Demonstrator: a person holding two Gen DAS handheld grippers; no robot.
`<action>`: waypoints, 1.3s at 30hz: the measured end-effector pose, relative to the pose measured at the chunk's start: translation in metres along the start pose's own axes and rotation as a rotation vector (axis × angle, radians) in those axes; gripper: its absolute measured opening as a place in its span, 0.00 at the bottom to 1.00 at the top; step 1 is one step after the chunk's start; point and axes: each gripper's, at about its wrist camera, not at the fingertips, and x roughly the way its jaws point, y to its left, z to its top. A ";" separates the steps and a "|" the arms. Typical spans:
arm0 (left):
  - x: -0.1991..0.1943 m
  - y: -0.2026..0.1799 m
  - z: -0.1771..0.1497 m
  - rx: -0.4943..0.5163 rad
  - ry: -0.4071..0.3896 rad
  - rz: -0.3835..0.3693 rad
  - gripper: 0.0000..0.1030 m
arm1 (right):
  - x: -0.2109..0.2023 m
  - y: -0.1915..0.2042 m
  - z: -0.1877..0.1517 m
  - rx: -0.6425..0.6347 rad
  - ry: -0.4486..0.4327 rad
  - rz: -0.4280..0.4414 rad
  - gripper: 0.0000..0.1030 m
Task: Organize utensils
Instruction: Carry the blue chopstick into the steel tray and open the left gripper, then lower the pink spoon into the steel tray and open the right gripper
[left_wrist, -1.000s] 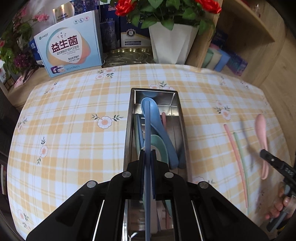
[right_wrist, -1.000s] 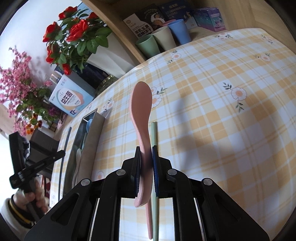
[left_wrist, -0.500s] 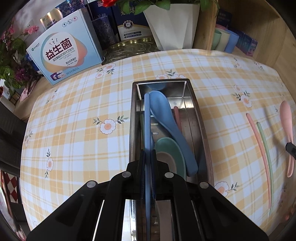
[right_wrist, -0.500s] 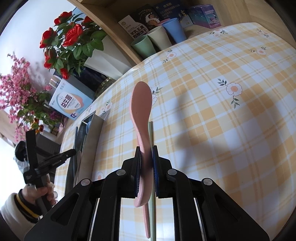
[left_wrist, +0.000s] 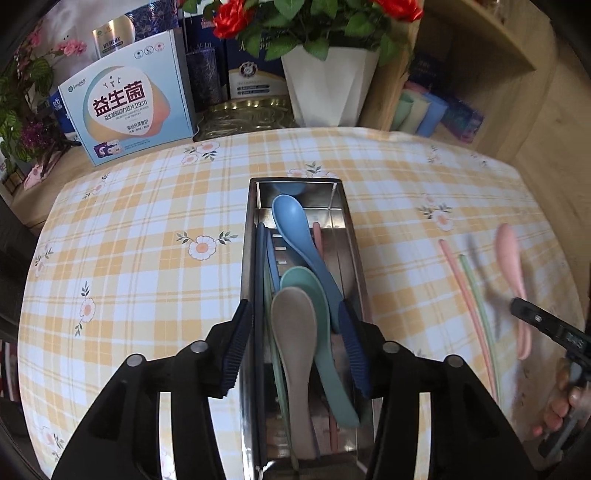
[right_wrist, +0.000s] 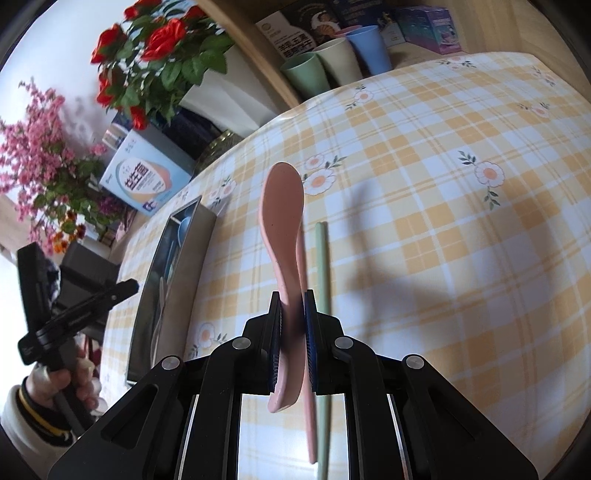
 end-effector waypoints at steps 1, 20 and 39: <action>-0.004 0.003 -0.003 -0.001 -0.006 -0.010 0.54 | 0.001 0.004 0.000 -0.004 0.008 -0.001 0.11; -0.061 0.082 -0.067 -0.065 -0.071 -0.026 0.94 | 0.064 0.142 -0.018 -0.114 0.187 0.046 0.11; -0.068 0.094 -0.080 -0.098 -0.091 0.002 0.94 | 0.096 0.170 -0.040 -0.123 0.281 0.000 0.13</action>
